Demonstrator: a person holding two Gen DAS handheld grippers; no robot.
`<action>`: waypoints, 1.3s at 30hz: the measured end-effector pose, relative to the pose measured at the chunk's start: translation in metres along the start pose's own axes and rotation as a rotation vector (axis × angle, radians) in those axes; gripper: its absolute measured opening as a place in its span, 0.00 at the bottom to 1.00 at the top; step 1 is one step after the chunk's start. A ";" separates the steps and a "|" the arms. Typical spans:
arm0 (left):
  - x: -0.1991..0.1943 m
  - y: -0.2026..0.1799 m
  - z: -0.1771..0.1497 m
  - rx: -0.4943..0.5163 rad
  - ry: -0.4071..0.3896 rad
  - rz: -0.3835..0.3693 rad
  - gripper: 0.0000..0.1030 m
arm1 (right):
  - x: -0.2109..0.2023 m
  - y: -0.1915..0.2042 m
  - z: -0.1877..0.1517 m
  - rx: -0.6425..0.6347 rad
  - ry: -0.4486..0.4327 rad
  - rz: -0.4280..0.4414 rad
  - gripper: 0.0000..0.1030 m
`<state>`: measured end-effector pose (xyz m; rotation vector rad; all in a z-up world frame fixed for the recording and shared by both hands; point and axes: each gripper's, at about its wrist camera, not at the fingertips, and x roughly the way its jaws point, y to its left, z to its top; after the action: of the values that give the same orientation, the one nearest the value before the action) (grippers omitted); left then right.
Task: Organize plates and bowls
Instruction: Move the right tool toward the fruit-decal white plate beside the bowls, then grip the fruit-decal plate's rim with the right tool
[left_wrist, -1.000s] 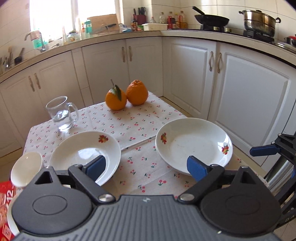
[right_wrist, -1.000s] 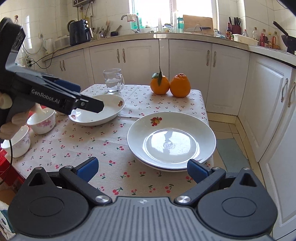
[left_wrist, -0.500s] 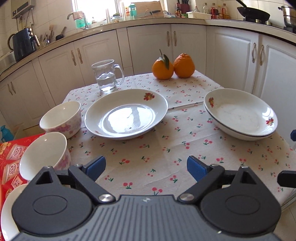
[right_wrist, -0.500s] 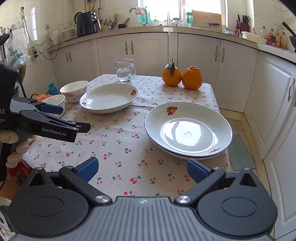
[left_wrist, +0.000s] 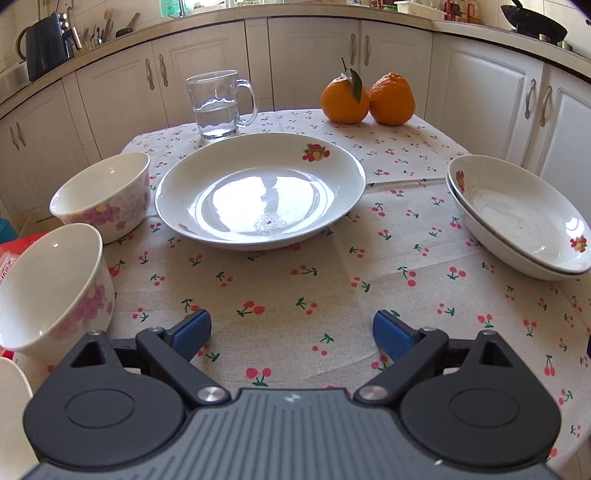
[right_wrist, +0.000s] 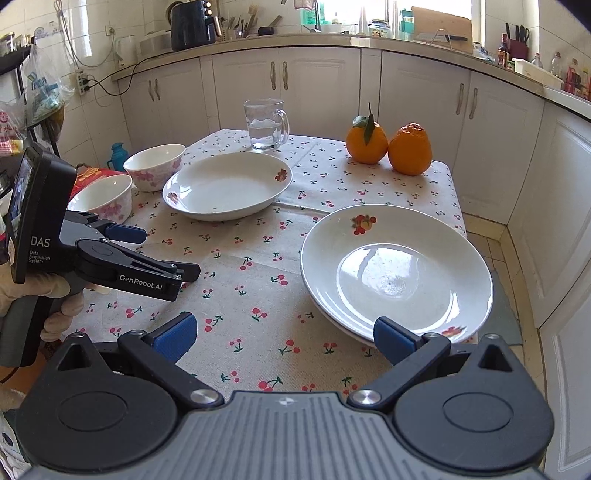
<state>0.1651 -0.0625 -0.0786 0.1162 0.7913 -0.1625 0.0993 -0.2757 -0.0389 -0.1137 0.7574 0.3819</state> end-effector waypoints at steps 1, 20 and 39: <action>0.002 0.001 0.002 -0.012 0.002 -0.008 0.92 | 0.003 0.000 0.004 -0.015 0.006 0.001 1.00; 0.027 0.008 0.017 -0.044 -0.024 -0.004 1.00 | 0.060 0.000 0.110 -0.293 0.083 0.169 1.00; 0.038 0.010 0.026 -0.046 -0.037 0.030 0.99 | 0.188 0.005 0.193 -0.472 0.233 0.366 1.00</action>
<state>0.2115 -0.0608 -0.0870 0.0817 0.7558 -0.1180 0.3470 -0.1694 -0.0282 -0.4729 0.9082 0.9051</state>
